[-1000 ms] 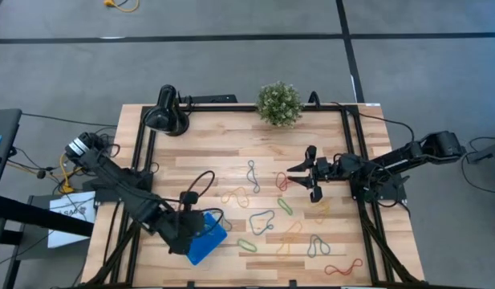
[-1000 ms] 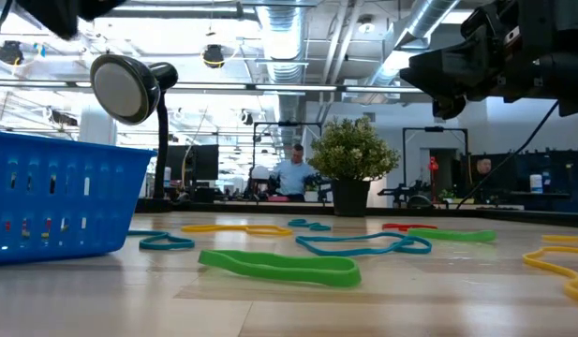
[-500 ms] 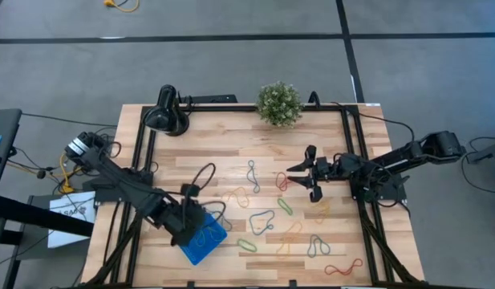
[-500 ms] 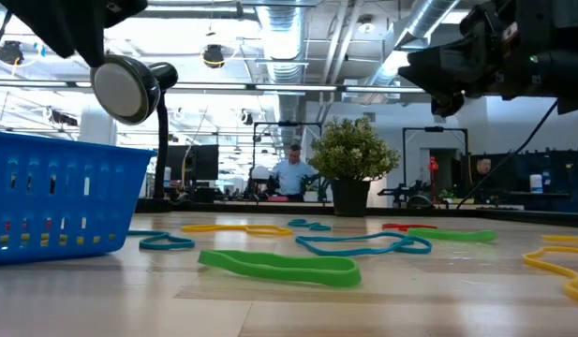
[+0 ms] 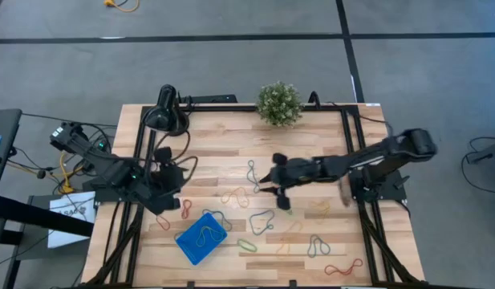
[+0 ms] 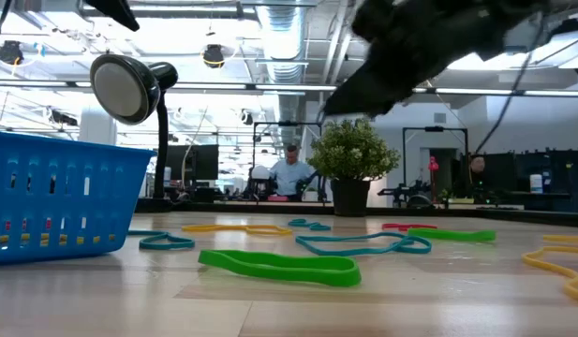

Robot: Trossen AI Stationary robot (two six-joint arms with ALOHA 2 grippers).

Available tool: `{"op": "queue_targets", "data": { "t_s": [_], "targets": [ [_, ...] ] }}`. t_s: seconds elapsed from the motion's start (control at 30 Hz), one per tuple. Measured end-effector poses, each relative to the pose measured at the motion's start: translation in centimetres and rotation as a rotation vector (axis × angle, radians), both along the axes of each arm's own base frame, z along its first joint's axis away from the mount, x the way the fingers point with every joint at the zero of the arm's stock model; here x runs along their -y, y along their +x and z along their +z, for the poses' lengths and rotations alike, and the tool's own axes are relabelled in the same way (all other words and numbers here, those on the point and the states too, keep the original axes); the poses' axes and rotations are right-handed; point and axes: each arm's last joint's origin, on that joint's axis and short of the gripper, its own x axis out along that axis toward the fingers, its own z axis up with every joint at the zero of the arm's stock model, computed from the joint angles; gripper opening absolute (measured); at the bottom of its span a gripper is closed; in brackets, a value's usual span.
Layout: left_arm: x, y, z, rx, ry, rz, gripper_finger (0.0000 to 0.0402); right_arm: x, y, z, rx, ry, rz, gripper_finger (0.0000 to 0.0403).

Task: Pick and place rubber bands into bin
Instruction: Put the yellow rubber band into the blue basket

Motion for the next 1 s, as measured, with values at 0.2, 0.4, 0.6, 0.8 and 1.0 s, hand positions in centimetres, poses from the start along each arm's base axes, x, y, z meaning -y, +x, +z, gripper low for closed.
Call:
{"op": "queue_targets", "data": {
  "t_s": [0.2, 0.4, 0.6, 0.8, 1.0],
  "targets": [
    [-1.8, -1.9, -1.8, 0.08, 0.01, 0.133, 0.0112, 0.0, 5.4, -3.0, -0.1, -0.036, -0.046, 0.0123],
    [-2.9, -3.2, -4.6, 0.088, -0.039, 0.224, 0.0112, 0.5, 9.0, -5.0, -0.351, -0.1, -0.035, 0.0123],
    [-3.2, -3.8, -7.2, 0.049, -0.056, 0.26, 0.0112, 0.7, 11.2, -6.6, -0.463, -0.122, -0.026, 0.0123],
    [-3.3, -3.9, -7.7, 0.038, -0.054, 0.269, 0.0112, 1.1, 12.0, -6.5, -0.46, -0.153, -0.004, 0.0123],
    [-3.2, -3.9, -7.7, 0.037, -0.053, 0.268, 0.0112, 3.0, 11.8, -6.7, -0.498, -0.102, -0.019, 0.0123]
  ]
}}
